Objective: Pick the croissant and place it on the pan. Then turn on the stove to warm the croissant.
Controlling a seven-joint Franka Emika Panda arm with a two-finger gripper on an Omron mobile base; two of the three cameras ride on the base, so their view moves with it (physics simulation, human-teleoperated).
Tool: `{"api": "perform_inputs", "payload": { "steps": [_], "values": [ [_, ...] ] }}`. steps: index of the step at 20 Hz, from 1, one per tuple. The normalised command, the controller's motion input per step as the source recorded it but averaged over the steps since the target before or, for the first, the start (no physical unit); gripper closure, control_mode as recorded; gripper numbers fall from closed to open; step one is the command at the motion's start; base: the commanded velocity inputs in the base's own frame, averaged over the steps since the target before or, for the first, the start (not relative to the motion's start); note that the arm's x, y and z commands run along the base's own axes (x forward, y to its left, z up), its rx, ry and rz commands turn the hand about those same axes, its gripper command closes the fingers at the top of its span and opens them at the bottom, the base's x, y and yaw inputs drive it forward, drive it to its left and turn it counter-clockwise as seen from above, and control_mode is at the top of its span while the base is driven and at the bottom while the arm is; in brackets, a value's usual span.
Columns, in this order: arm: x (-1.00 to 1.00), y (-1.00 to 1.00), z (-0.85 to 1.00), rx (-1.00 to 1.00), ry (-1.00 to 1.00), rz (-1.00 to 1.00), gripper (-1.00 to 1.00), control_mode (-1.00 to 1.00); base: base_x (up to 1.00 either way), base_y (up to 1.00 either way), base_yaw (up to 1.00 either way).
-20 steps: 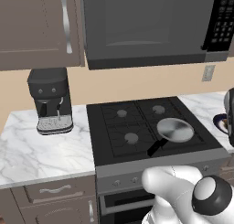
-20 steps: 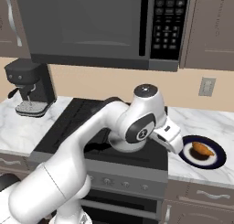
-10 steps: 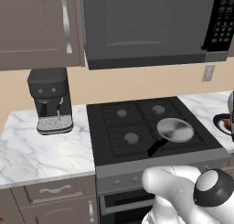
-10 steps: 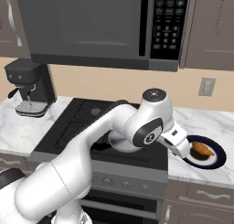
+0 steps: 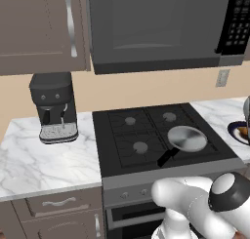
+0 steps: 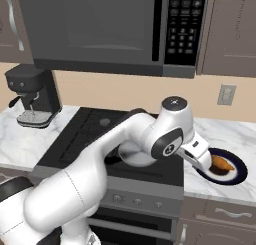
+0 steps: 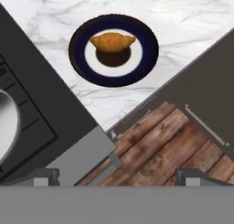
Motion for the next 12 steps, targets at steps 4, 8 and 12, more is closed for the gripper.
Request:
{"api": "perform_inputs", "payload": {
  "steps": [4, 8, 12],
  "values": [
    [0.04, -0.13, -0.09, 0.0, 0.0, 0.01, -1.0, -1.0, 0.0, 0.0, 0.0],
    [0.04, -0.09, -0.2, 0.0, 0.0, 0.07, -1.0, -1.0, 0.0, 0.0, 0.0],
    [0.06, -0.09, -0.25, 0.0, 0.0, 0.14, -1.0, -1.0, 0.0, 0.0, 0.0]
  ]
}}
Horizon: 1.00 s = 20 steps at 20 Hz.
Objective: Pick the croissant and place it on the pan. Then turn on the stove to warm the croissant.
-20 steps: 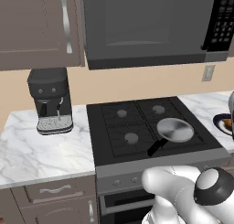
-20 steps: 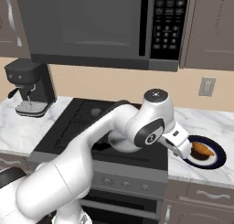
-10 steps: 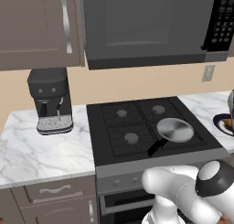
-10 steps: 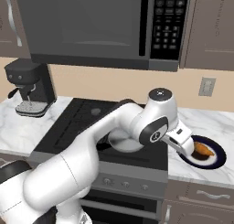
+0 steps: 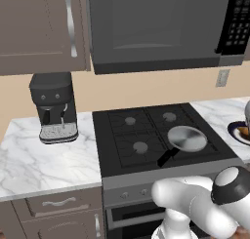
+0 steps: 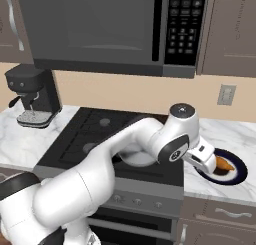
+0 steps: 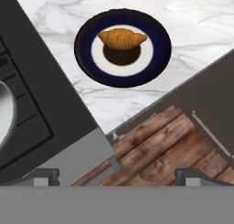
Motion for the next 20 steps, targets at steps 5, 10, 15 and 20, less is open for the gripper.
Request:
{"api": "perform_inputs", "payload": {
  "steps": [5, 10, 15, 20],
  "values": [
    [0.1, -0.08, -0.21, 0.0, 0.0, 0.23, -1.0, -1.0, 0.0, 0.0, 0.0],
    [0.22, -0.02, -0.15, 0.0, 0.0, 0.24, -1.0, -1.0, 0.0, 0.0, 0.0],
    [0.29, -0.03, -0.04, 0.0, 0.0, 0.22, -1.0, -1.0, 0.0, 0.0, 0.0],
    [0.33, -0.06, 0.0, -0.01, 0.0, 0.17, -1.0, -1.0, 0.0, 0.0, 0.0]
  ]
}}
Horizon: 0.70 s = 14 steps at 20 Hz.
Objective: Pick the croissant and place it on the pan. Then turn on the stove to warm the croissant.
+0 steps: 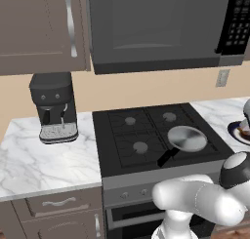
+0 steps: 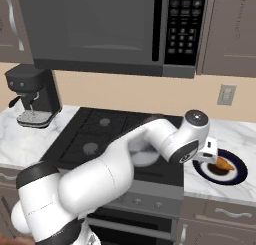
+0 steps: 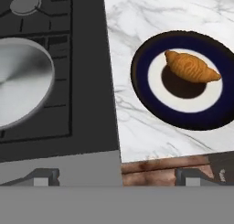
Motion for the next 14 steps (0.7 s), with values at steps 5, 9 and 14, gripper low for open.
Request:
{"api": "perform_inputs", "payload": {
  "steps": [5, 9, 14],
  "values": [
    [0.24, -0.1, -0.01, -0.05, 0.0, 0.15, -1.0, -1.0, 0.0, 0.0, 0.0],
    [0.17, -0.17, -0.08, -0.06, 0.0, 0.11, -1.0, -1.0, 0.0, 0.0, 0.0],
    [0.19, -0.22, -0.15, -0.05, -0.01, 0.09, -1.0, -1.0, 0.0, 0.0, 0.0]
  ]
}}
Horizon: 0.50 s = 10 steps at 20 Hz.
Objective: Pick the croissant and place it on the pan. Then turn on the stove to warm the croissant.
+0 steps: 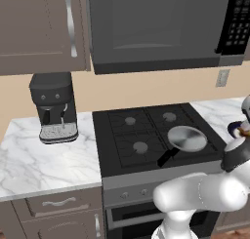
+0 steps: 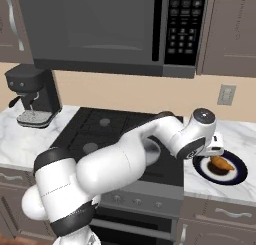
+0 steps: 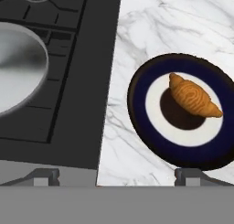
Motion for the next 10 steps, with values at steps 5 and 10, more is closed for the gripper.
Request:
{"api": "perform_inputs", "payload": {
  "steps": [5, 10],
  "values": [
    [0.2, -0.18, -0.18, -0.04, 0.0, 0.05, -1.0, -1.0, 0.0, 0.0, 0.0],
    [0.21, -0.2, -0.17, -0.03, 0.0, 0.02, -1.0, -1.0, 0.0, 0.0, 0.0]
  ]
}}
